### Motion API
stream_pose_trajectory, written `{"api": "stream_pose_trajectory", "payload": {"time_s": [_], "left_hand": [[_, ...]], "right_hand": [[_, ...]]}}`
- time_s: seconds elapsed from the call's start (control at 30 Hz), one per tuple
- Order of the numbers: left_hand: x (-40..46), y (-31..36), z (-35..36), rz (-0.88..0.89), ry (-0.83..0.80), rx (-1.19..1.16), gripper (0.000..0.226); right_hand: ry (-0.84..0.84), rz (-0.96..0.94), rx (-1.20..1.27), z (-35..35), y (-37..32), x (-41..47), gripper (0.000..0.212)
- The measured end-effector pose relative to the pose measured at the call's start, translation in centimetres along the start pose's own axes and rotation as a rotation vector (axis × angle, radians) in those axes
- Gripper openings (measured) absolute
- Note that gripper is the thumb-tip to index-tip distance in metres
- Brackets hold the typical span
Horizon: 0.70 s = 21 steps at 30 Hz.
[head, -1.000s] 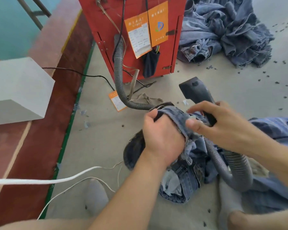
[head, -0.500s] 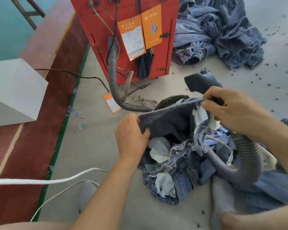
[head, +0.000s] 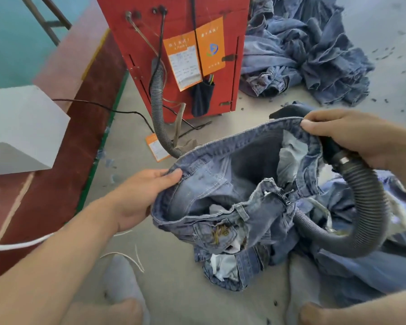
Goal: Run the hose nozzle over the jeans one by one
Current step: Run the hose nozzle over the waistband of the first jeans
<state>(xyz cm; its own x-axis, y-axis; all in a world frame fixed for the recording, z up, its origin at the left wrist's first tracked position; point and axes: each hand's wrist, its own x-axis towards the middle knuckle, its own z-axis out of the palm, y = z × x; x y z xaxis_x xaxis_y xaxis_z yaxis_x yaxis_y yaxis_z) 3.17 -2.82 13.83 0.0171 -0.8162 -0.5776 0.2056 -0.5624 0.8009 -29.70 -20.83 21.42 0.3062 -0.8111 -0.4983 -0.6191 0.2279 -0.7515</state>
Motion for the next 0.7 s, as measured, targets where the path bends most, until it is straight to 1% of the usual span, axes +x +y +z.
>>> {"api": "stream_pose_trajectory", "payload": {"time_s": [0.1, 0.17, 0.3, 0.4, 0.47, 0.53, 0.57, 0.63, 0.67, 0.7], "left_hand": [[-0.7, -0.1, 1.4, -0.079, 0.101, -0.070, 0.042], [-0.5, 0.1, 2.1, -0.083, 0.131, -0.098, 0.043], [0.3, 0.2, 2.0, -0.070, 0.077, -0.129, 0.043], [0.5, 0.1, 1.8, -0.048, 0.034, -0.106, 0.039], [0.6, 0.1, 1.7, -0.019, -0.017, -0.064, 0.038], [0.6, 0.0, 1.9, 0.015, -0.042, 0.005, 0.039], [0.7, -0.1, 2.2, 0.040, -0.017, 0.074, 0.038], [1.1, -0.5, 3.0, 0.115, 0.106, 0.251, 0.033], [1.4, -0.8, 3.3, 0.162, 0.175, 0.334, 0.035], [1.7, -1.1, 3.5, 0.218, 0.235, 0.422, 0.040]], "right_hand": [[0.031, 0.000, 0.047, 0.8, -0.2, 0.4, 0.026], [0.028, 0.001, 0.055, 1.6, -0.2, 0.5, 0.022], [0.007, -0.004, 0.045, 1.6, -0.1, 0.4, 0.026], [0.029, 0.012, 0.043, 1.5, 0.0, 0.1, 0.028], [0.029, 0.024, 0.030, 1.8, 0.0, -0.1, 0.025], [0.031, -0.020, -0.041, 2.1, 0.3, 0.1, 0.030], [0.033, -0.072, -0.083, 2.4, 0.4, 0.0, 0.030], [0.122, -0.186, -0.160, 2.7, 0.6, -0.3, 0.013], [0.150, -0.235, -0.189, 2.6, 0.7, -0.7, 0.026], [0.179, -0.266, -0.226, 2.2, 1.1, -1.1, 0.046]]}}
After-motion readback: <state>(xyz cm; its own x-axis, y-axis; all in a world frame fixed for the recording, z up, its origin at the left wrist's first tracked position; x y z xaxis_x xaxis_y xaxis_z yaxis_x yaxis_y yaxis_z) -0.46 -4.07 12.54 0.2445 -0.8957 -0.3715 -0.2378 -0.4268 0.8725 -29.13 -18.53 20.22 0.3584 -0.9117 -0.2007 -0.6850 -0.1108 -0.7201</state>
